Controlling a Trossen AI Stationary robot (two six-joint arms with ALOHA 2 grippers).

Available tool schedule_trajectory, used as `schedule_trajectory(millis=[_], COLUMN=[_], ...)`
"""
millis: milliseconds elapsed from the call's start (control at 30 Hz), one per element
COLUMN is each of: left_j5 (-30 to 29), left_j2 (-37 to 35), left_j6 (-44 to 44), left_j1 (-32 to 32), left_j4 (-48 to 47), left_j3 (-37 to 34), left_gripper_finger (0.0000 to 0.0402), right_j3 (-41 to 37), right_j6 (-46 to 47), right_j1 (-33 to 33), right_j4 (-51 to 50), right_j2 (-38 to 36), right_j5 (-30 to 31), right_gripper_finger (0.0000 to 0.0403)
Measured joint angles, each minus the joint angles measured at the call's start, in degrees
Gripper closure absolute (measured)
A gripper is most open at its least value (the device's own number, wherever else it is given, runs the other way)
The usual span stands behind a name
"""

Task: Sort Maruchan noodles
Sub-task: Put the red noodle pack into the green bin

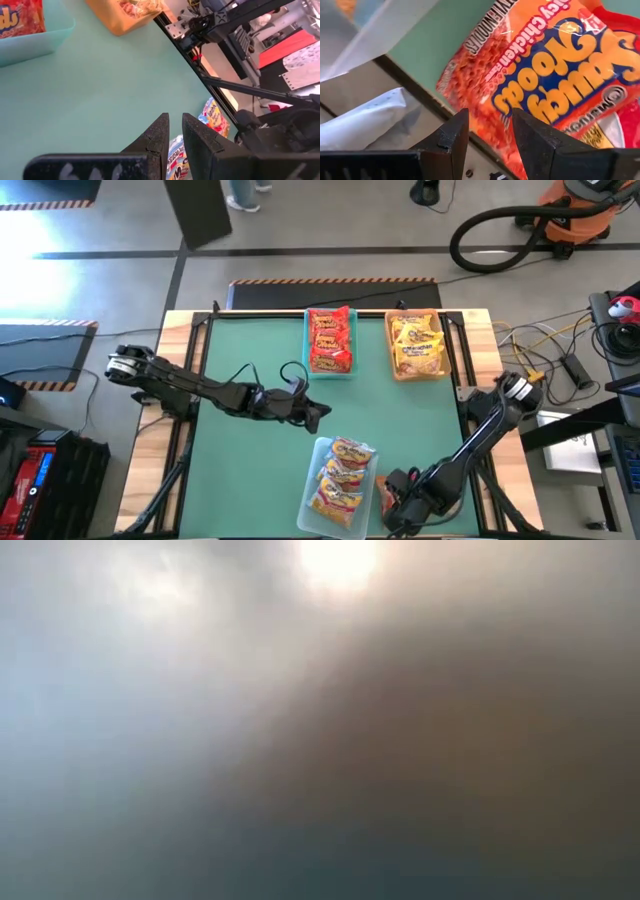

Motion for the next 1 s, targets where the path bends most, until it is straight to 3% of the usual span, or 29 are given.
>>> schedule_trajectory(millis=[333, 533, 767, 1000], left_j5=[0.3, 0.3, 0.3, -0.2], left_j2=[0.0, 0.0, 0.0, 0.0], left_j6=[0.0, 0.5, 2.5, 4.2], left_j1=[-0.1, -0.1, 0.1, 0.3], left_j4=[-3.9, -5.2, -5.1, -5.1], left_j3=[0.0, -0.1, -0.1, -0.1], left_gripper_finger=[0.0365, 0.0365, 0.0365, 0.0365], right_j3=[0.2, 0.3, -0.1, -0.1], right_j6=[-8.0, -17.5, -33.1, -56.4], right_j1=[-0.8, -2.1, -4.7, -10.2], right_j4=[-2.6, -10.5, -18.4, -22.0], right_j2=[3.3, 3.8, 4.1, 4.1], right_j5=[0.2, 6.2, 20.3, 36.1], right_gripper_finger=[0.0264, 0.0264, 0.0264, 0.0264])
